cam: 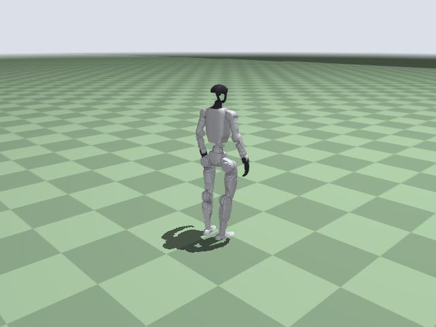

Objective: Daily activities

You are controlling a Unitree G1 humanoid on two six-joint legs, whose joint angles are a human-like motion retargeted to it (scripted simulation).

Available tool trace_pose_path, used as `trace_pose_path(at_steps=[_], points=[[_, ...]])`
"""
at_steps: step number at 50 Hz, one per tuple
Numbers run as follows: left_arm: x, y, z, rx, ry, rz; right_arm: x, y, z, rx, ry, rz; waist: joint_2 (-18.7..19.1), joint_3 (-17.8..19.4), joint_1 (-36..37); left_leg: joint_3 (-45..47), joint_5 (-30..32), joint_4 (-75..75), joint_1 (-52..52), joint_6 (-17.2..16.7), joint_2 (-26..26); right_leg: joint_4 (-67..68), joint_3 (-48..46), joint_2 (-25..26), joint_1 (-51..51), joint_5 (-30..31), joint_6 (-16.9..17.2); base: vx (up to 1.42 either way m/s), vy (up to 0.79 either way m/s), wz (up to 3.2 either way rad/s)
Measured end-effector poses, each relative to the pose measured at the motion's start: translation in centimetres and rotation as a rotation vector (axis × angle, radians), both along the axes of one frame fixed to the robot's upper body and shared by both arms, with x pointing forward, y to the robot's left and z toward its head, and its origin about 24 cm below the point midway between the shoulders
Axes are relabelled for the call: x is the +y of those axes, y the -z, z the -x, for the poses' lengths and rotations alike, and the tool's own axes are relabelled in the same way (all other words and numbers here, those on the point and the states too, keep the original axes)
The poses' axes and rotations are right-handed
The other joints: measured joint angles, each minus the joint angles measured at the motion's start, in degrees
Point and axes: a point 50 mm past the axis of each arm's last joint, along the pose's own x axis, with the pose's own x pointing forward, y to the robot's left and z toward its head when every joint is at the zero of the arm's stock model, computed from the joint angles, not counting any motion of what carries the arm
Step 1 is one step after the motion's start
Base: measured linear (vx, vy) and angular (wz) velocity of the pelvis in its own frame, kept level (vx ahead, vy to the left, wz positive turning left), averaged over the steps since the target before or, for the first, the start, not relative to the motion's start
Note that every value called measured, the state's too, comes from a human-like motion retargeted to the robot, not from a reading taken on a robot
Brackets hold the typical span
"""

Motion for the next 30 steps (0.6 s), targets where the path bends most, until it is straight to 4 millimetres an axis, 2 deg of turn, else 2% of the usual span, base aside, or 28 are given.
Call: trace_pose_path(at_steps=[30], points=[[0.73, -0.26, -0.67, -0.027, -0.016, -0.03, 0.45, 0.08, -0.22, -0.022, 0.039, 0.006, -0.4, 0.0, 0.4, -0.6, 0.7, 0.3, -0.3, -0.3, 0.3, -1.9, 0.0, 0.5, 0.9, 1.4, -0.1, 0.0, 0.0, 0.0]])
